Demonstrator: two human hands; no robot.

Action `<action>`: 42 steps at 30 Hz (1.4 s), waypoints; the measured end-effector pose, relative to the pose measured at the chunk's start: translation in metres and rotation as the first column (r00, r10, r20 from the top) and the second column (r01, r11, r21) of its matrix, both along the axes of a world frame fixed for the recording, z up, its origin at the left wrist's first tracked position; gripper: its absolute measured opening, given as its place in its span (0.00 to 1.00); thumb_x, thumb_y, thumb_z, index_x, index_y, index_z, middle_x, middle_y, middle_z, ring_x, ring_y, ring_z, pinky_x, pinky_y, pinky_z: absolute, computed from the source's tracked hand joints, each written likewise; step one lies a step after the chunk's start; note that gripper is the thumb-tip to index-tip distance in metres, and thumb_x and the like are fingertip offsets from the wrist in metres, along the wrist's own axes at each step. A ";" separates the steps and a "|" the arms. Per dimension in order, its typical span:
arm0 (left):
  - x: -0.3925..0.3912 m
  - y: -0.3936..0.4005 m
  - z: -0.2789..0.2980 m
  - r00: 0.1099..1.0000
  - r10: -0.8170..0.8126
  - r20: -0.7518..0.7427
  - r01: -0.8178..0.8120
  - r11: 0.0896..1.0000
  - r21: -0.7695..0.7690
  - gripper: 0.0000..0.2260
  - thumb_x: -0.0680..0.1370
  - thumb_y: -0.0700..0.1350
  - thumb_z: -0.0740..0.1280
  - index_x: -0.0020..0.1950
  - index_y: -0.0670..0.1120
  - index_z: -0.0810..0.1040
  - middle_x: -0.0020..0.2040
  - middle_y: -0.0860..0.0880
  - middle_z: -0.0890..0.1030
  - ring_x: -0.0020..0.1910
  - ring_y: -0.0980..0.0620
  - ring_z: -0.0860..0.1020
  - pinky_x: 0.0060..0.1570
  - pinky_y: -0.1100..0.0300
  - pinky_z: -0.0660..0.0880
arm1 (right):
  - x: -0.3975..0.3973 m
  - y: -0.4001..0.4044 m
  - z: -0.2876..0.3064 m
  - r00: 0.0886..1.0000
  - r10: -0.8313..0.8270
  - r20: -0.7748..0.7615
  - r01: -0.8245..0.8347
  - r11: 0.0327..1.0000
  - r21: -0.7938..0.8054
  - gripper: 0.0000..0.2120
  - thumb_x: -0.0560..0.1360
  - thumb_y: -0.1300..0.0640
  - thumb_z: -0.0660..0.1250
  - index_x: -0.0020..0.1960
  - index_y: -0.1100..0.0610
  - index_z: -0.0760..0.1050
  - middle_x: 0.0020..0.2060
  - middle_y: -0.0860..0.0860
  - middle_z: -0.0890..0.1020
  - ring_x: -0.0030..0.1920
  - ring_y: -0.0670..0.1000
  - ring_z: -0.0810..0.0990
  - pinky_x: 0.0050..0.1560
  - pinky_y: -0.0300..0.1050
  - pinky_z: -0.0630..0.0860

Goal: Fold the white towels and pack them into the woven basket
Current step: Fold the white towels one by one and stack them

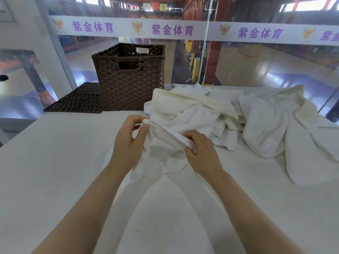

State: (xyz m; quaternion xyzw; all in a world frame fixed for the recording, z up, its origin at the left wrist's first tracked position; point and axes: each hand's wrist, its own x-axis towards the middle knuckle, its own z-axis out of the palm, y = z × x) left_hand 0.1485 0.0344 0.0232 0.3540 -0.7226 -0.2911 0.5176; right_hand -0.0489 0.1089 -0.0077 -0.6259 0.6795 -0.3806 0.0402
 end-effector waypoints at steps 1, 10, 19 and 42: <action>-0.001 -0.002 0.008 1.000 0.006 0.015 -0.006 1.000 -0.010 0.02 0.82 0.45 0.62 0.53 0.51 0.74 0.48 0.62 0.78 0.50 0.63 0.76 0.46 0.73 0.72 | -0.004 0.000 0.011 1.000 -0.001 -0.020 0.002 0.999 0.040 0.14 0.73 0.63 0.64 0.57 0.52 0.72 0.48 0.43 0.74 0.48 0.48 0.70 0.52 0.46 0.68; 0.016 -0.020 0.061 0.975 0.124 -0.183 -0.128 0.992 -0.012 0.06 0.81 0.48 0.62 0.47 0.59 0.72 0.40 0.62 0.75 0.38 0.60 0.73 0.35 0.56 0.75 | -0.050 0.007 0.060 0.993 -0.066 -0.093 0.089 0.957 0.276 0.16 0.75 0.60 0.63 0.60 0.46 0.71 0.55 0.43 0.76 0.52 0.45 0.73 0.47 0.41 0.70; 0.044 -0.032 0.099 0.938 0.192 -0.289 -0.196 0.980 0.014 0.05 0.80 0.50 0.62 0.46 0.59 0.73 0.42 0.60 0.77 0.40 0.62 0.74 0.46 0.62 0.72 | -0.069 0.016 0.098 0.996 0.037 -0.082 -0.050 0.987 -0.153 0.14 0.74 0.71 0.63 0.43 0.53 0.66 0.49 0.49 0.77 0.46 0.49 0.75 0.46 0.36 0.72; 0.080 -0.059 0.156 0.923 0.190 -0.333 -0.165 0.981 0.103 0.02 0.81 0.53 0.61 0.50 0.59 0.73 0.51 0.57 0.77 0.48 0.56 0.75 0.46 0.58 0.72 | -0.094 0.035 0.204 0.985 0.156 -0.071 -0.158 0.987 -0.022 0.10 0.77 0.50 0.68 0.41 0.55 0.75 0.35 0.47 0.79 0.35 0.44 0.76 0.40 0.36 0.72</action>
